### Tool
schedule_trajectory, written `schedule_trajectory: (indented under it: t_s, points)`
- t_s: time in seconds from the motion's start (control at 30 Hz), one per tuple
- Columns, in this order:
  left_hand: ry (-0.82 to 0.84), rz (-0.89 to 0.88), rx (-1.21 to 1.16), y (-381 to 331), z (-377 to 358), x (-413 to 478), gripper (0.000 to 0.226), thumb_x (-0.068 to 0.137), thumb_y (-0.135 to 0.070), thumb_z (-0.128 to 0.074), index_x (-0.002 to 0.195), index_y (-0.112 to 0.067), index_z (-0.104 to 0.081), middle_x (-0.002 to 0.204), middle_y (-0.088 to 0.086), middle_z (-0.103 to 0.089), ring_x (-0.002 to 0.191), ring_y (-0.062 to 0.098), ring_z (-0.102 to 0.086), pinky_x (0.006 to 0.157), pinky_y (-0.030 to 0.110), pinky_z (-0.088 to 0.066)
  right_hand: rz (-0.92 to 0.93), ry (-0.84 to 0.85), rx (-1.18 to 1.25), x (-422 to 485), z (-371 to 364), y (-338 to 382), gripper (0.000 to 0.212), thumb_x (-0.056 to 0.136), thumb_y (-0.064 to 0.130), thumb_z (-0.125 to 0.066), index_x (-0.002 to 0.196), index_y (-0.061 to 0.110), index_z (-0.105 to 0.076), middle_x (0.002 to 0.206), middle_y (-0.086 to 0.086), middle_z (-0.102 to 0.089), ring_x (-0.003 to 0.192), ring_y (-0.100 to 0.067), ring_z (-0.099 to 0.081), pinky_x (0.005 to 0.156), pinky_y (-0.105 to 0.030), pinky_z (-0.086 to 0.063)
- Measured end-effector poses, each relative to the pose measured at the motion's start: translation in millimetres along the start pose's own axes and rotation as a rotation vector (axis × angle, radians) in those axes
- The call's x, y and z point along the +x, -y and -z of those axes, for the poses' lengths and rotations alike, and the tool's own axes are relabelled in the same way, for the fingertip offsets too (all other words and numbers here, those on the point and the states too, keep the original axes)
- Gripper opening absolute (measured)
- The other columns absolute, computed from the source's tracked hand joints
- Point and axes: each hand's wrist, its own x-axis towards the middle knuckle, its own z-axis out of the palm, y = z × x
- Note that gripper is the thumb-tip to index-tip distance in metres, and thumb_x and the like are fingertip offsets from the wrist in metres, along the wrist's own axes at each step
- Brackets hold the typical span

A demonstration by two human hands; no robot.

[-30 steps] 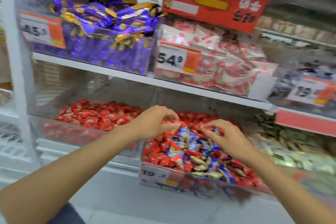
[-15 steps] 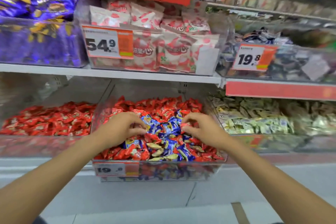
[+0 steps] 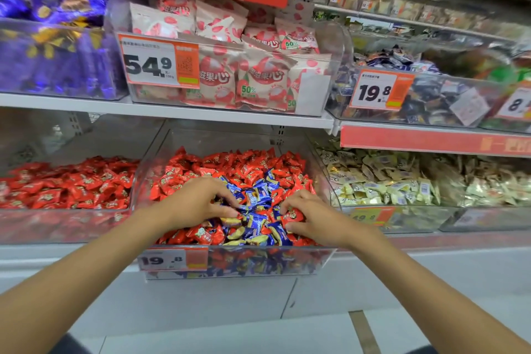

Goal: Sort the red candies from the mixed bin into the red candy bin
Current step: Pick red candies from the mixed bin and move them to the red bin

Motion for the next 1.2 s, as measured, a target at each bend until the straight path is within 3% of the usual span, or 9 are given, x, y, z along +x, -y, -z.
schedule_trajectory:
  t_s: [0.17, 0.27, 0.33, 0.5, 0.7, 0.77, 0.93, 1.03, 1.2]
  points:
    - [-0.203, 0.052, -0.147, 0, 8, -1, 0.008, 0.080, -0.032, -0.072, 0.076, -0.024, -0.072, 0.079, -0.014, -0.069, 0.074, -0.007, -0.060, 0.066, 0.015, -0.043, 0.034, -0.188, 0.243, 1, 7, 0, 0.017, 0.086, 0.018, -0.069, 0.091, 0.030, -0.058, 0.099, 0.011, -0.055, 0.086, 0.009, -0.051, 0.078, -0.016, -0.038]
    - [-0.037, 0.053, -0.158, -1, 9, -4, 0.017, 0.077, -0.038, -0.073, 0.089, -0.028, -0.074, 0.086, -0.015, -0.070, 0.076, -0.005, -0.062, 0.068, 0.014, -0.046, 0.008, -0.267, 0.401, 2, 16, 3, 0.011, 0.087, 0.014, -0.068, 0.095, 0.017, -0.061, 0.079, 0.019, -0.052, 0.058, 0.012, -0.052, 0.059, -0.010, -0.042]
    - [0.044, 0.059, -0.110, 1, 5, -5, 0.022, 0.075, -0.038, -0.075, 0.094, -0.028, -0.074, 0.088, -0.014, -0.071, 0.079, 0.000, -0.063, 0.072, 0.021, -0.050, -0.011, -0.280, 0.535, 1, 20, 5, 0.010, 0.087, 0.009, -0.067, 0.094, 0.014, -0.061, 0.079, 0.016, -0.053, 0.054, -0.002, -0.053, 0.061, -0.024, -0.054]
    - [-0.134, 0.032, -0.212, -3, 9, -2, 0.008, 0.077, -0.027, -0.076, 0.072, -0.023, -0.073, 0.066, -0.015, -0.068, 0.063, -0.001, -0.060, 0.061, 0.013, -0.042, 0.010, -0.320, 0.712, -2, 28, 11, 0.013, 0.089, -0.001, -0.061, 0.101, 0.004, -0.062, 0.078, 0.003, -0.052, 0.055, -0.004, -0.053, 0.064, -0.029, -0.059]
    - [0.107, 0.068, -0.110, -10, 6, -6, 0.036, 0.070, -0.039, -0.079, 0.104, -0.033, -0.070, 0.091, -0.023, -0.064, 0.077, -0.019, -0.055, 0.066, 0.004, -0.038, -0.098, -0.321, 0.595, -1, 32, 10, 0.032, 0.096, 0.004, -0.048, 0.102, 0.026, -0.071, 0.093, 0.015, -0.066, 0.067, -0.033, -0.048, 0.067, -0.048, -0.052]
    - [0.068, 0.071, -0.138, -10, 7, -5, 0.029, 0.072, -0.035, -0.079, 0.099, -0.033, -0.070, 0.086, -0.017, -0.065, 0.073, -0.011, -0.056, 0.065, 0.008, -0.039, -0.131, -0.314, 0.647, 0, 30, 12, 0.027, 0.095, 0.009, -0.049, 0.098, 0.023, -0.071, 0.084, 0.012, -0.065, 0.069, -0.024, -0.046, 0.069, -0.043, -0.047]
    - [-0.139, 0.089, -0.161, -3, 16, 16, 0.034, 0.076, -0.045, -0.071, 0.108, -0.032, -0.067, 0.104, -0.013, -0.063, 0.096, 0.000, -0.058, 0.085, 0.020, -0.045, -0.046, -0.363, 0.419, 19, 29, 11, 0.016, 0.096, 0.026, -0.053, 0.109, 0.027, -0.064, 0.120, 0.011, -0.058, 0.069, 0.010, -0.044, 0.074, -0.018, -0.035]
    - [-0.188, 0.117, -0.007, 2, 14, 47, 0.045, 0.087, -0.041, -0.063, 0.128, -0.025, -0.057, 0.125, 0.000, -0.057, 0.118, 0.017, -0.051, 0.098, 0.028, -0.039, -0.107, -0.355, 0.362, 38, 29, 10, 0.015, 0.097, 0.021, -0.051, 0.104, 0.028, -0.062, 0.131, 0.007, -0.052, 0.057, 0.007, -0.046, 0.052, -0.014, -0.033]
    - [0.070, 0.222, 0.095, 14, -8, 108, 0.095, 0.076, -0.072, -0.052, 0.151, -0.033, -0.010, 0.159, 0.004, -0.016, 0.144, 0.027, -0.019, 0.116, 0.044, -0.024, -0.176, -0.418, 0.360, 59, 30, 9, 0.017, 0.096, 0.014, -0.051, 0.104, 0.023, -0.063, 0.122, 0.003, -0.048, 0.098, -0.015, -0.055, 0.064, -0.011, -0.041]
